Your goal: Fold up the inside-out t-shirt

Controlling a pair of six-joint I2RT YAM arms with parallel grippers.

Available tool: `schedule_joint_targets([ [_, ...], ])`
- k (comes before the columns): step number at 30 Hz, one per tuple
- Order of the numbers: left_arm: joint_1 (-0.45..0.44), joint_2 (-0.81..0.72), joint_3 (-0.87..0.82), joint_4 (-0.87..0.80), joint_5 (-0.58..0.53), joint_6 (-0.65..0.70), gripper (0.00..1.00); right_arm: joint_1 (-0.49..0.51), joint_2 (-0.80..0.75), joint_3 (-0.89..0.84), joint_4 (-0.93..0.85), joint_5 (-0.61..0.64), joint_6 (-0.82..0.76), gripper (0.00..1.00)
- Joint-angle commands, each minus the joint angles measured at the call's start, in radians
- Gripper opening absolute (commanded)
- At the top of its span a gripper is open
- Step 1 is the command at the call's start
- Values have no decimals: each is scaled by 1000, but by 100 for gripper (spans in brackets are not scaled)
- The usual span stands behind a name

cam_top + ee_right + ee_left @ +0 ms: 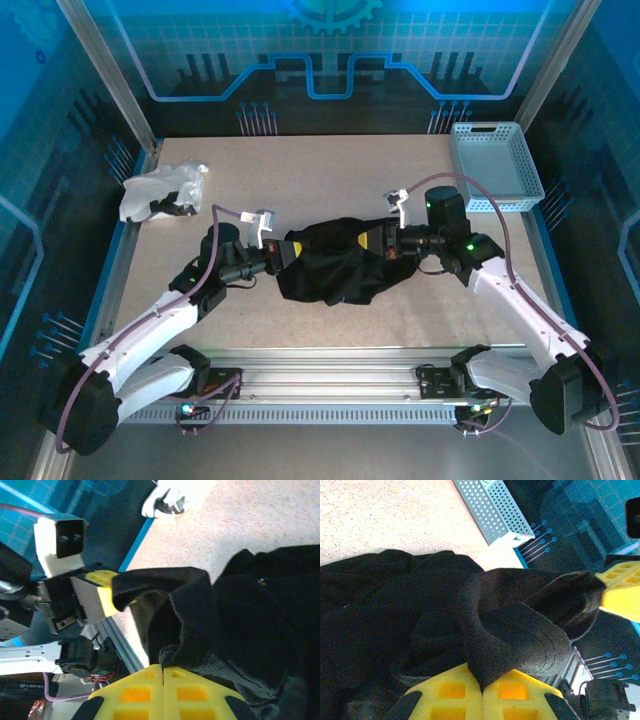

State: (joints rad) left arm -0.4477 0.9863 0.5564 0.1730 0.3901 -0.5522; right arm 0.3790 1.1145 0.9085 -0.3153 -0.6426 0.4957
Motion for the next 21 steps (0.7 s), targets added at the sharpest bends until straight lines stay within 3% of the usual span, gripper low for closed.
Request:
schedule_joint_targets([
  [1, 5, -47, -28, 83, 31, -17, 0, -15, -14, -13, -133, 90, -66, 0],
  [8, -14, -94, -91, 215, 160, -23, 1, 8, -42, -23, -200, 217, -107, 0],
  [15, -221, -49, -97, 158, 155, 148, 1, 26, -61, -81, -269, 335, -143, 0],
  [21, -321, 42, -61, 106, 97, 230, 1, 16, -77, -102, -345, 464, -166, 0],
])
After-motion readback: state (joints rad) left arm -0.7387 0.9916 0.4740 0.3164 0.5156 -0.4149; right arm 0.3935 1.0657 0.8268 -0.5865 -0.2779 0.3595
